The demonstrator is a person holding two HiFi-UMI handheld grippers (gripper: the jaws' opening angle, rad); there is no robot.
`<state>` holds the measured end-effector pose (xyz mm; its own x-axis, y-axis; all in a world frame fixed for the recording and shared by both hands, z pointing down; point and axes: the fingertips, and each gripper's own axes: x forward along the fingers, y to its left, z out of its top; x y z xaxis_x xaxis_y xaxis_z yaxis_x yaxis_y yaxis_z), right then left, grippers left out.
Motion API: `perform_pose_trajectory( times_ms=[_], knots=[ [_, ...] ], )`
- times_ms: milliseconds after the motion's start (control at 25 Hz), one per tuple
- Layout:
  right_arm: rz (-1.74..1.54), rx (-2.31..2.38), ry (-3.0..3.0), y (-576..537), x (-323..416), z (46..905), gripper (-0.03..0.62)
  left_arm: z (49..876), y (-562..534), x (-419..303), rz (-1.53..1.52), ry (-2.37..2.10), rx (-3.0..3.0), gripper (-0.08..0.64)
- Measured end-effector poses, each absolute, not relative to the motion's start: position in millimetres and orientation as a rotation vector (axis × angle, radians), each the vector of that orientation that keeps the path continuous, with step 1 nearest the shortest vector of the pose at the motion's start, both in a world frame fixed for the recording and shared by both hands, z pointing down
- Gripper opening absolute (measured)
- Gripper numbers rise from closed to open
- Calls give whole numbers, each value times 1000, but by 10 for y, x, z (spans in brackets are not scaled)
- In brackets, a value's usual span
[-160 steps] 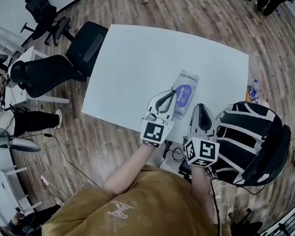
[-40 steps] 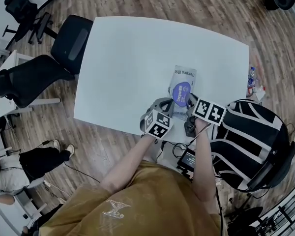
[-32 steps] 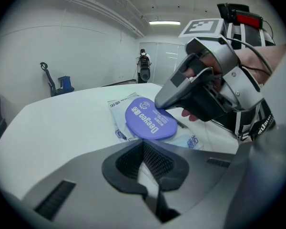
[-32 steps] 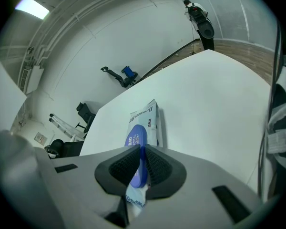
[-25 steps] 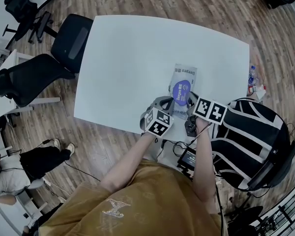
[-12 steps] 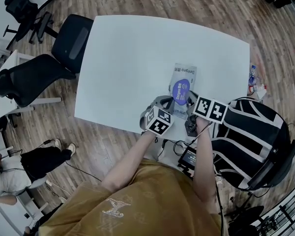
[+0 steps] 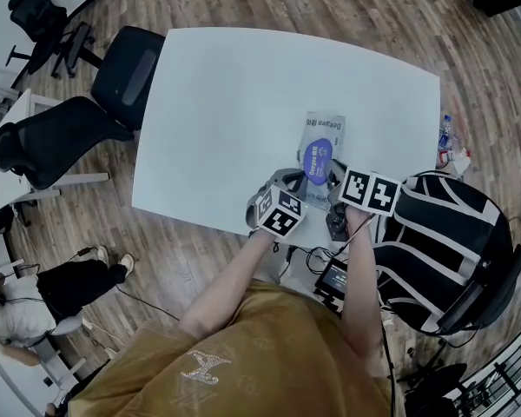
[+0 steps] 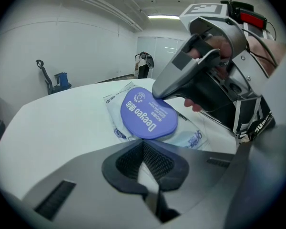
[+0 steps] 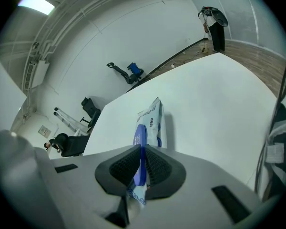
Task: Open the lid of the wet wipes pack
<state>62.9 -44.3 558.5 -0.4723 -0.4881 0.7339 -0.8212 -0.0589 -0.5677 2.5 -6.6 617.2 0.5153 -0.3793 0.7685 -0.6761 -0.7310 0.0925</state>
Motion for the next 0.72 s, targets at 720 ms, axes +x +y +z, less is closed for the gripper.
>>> perform_pose_trajectory(
  times_ms=[720],
  knots=[
    [1728,1351,-2008,-459,568,5512,34,6170,-66,28,1078,-850,2367,5]
  ],
)
